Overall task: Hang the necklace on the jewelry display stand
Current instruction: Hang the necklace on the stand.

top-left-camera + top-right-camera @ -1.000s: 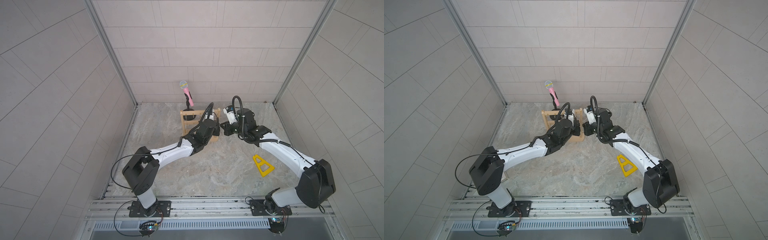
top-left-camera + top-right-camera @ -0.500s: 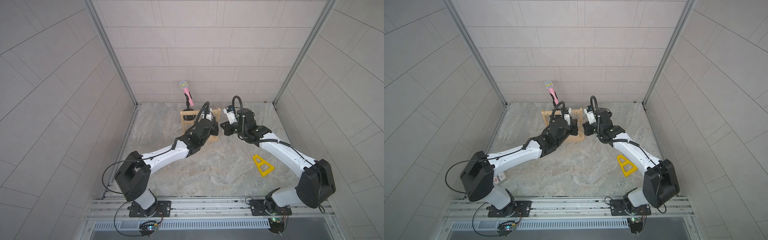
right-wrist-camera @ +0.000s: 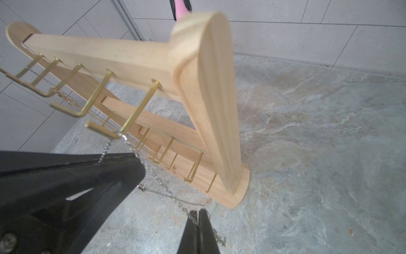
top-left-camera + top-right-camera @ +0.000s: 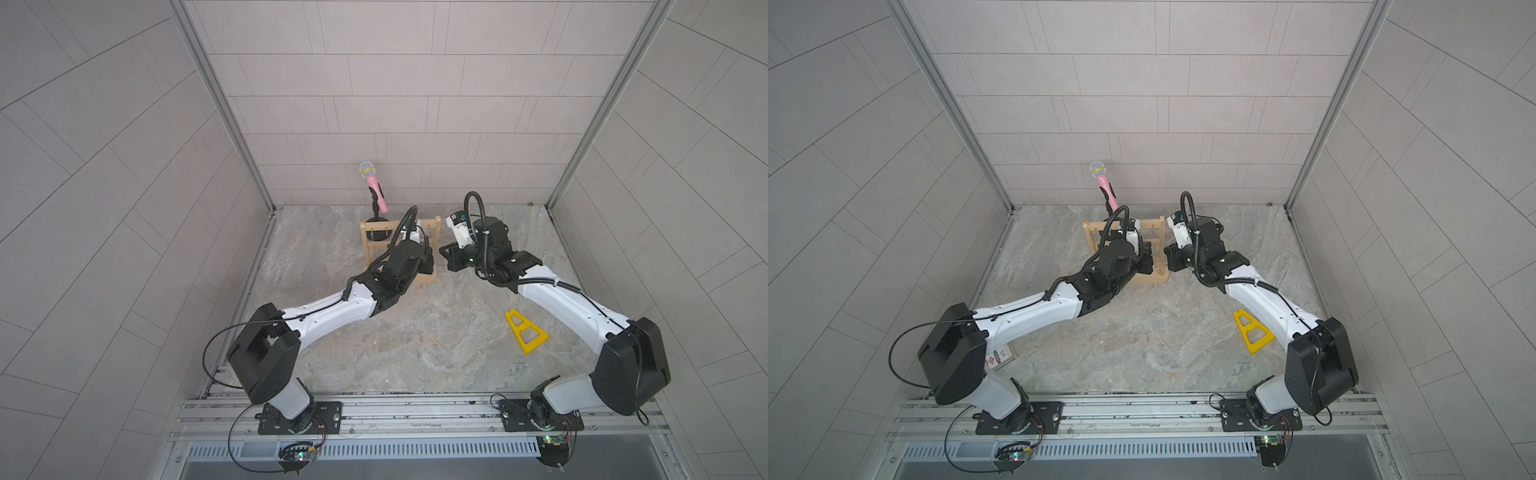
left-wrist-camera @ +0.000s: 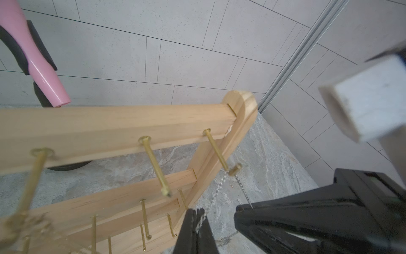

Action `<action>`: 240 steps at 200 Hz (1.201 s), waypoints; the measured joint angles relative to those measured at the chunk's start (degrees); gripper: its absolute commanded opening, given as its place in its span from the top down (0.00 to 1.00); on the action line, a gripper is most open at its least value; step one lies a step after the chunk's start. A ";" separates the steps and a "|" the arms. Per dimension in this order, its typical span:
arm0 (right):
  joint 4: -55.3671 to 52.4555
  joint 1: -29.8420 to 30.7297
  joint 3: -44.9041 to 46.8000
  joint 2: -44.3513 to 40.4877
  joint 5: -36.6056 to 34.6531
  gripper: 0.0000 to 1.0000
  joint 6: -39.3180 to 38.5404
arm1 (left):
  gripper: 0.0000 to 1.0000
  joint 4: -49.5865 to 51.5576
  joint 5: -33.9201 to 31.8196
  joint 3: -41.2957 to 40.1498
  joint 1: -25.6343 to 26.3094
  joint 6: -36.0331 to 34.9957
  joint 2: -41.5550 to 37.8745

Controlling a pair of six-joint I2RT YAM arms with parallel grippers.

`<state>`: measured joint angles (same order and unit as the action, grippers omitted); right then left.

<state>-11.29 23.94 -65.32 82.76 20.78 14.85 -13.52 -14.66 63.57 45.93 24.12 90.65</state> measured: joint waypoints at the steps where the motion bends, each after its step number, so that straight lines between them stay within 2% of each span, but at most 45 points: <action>1: 0.04 0.00 0.00 0.04 0.02 0.96 0.00 | 1.00 0.04 0.02 0.07 -0.07 -0.07 0.02; 55: 1.36 0.00 0.00 1.86 0.87 0.96 0.42 | 1.00 0.33 1.29 2.43 -1.68 -1.25 1.38; 171: 5.14 0.00 1.07 4.37 0.81 0.95 1.31 | 1.00 0.61 2.25 4.68 -1.70 -1.70 1.97; 213: 6.45 0.00 1.51 4.76 0.72 0.95 1.55 | 0.93 0.59 2.45 4.68 -1.70 -1.57 1.97; 240: 7.10 0.00 2.16 4.76 0.52 0.95 1.66 | 0.92 0.55 2.60 4.68 -1.70 -1.40 1.97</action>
<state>-4.19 23.94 -63.16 87.53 21.30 16.51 -12.97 -12.05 68.25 44.23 22.72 92.62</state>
